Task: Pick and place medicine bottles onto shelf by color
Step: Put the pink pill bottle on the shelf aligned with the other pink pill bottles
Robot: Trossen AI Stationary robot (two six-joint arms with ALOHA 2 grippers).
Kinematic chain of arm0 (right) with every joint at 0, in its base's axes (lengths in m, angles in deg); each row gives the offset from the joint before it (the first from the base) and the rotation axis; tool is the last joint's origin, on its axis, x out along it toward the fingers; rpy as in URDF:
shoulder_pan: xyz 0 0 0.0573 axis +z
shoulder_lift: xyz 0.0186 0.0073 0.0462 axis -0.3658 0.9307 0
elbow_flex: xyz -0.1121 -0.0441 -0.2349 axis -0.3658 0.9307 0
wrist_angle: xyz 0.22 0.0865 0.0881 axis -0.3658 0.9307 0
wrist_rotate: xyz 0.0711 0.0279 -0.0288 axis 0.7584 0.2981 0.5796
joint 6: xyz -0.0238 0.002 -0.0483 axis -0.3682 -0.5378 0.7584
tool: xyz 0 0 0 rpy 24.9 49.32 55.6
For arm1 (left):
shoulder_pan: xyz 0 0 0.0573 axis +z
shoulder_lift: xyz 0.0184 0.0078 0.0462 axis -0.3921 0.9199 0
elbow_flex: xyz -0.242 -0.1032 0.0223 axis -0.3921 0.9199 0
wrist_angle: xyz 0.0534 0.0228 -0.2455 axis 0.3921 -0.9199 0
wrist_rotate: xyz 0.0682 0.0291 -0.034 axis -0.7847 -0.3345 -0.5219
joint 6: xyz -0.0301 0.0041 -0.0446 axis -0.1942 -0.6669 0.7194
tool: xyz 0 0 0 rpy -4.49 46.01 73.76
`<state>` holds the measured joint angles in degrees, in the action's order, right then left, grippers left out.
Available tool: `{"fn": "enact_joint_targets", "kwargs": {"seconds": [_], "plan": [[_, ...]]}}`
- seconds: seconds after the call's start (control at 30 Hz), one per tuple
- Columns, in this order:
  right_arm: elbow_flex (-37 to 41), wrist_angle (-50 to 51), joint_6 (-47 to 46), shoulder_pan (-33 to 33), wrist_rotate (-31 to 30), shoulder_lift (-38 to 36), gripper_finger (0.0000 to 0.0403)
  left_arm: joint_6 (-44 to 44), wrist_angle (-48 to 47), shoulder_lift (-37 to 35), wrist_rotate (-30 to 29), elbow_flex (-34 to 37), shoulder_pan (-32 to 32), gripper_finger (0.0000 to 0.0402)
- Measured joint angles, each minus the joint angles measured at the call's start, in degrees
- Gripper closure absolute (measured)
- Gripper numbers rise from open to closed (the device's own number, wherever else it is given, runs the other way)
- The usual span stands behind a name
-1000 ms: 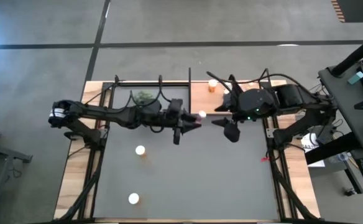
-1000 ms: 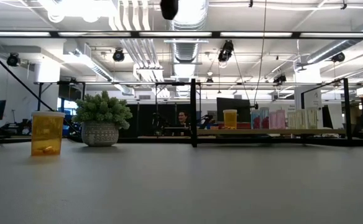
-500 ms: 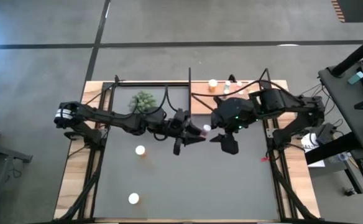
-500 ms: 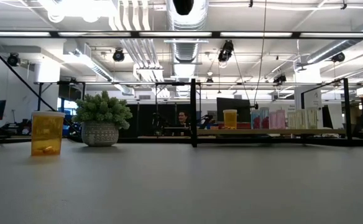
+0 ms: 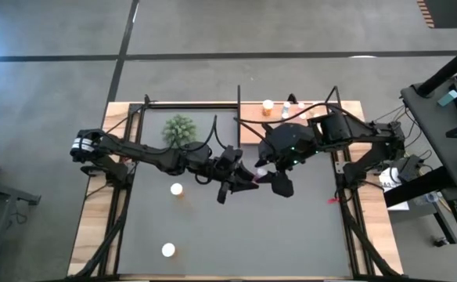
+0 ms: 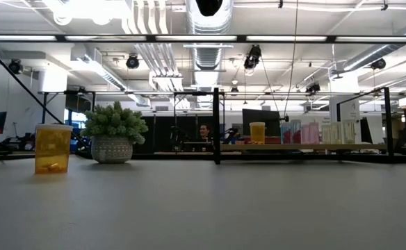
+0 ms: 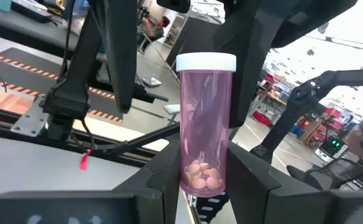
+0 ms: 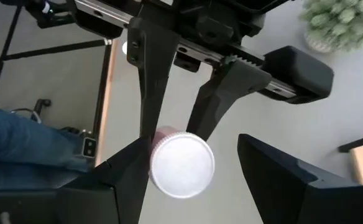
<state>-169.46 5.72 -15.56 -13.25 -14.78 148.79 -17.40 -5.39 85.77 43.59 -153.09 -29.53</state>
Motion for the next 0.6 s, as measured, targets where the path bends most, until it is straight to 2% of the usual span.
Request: {"fn": "enact_joint_targets", "kwargs": {"seconds": [0.2,0.6], "plan": [[0.0,-0.12,-0.35,0.02,1.49,0.43,0.0197,-0.04,-0.07,0.0,0.0,0.05,-0.36,0.0311],[0.0,-0.13,-0.46,0.02,3.17,0.41,0.0292,-0.48,0.0,0.0,-0.18,0.21,-0.36,0.0311]]}}
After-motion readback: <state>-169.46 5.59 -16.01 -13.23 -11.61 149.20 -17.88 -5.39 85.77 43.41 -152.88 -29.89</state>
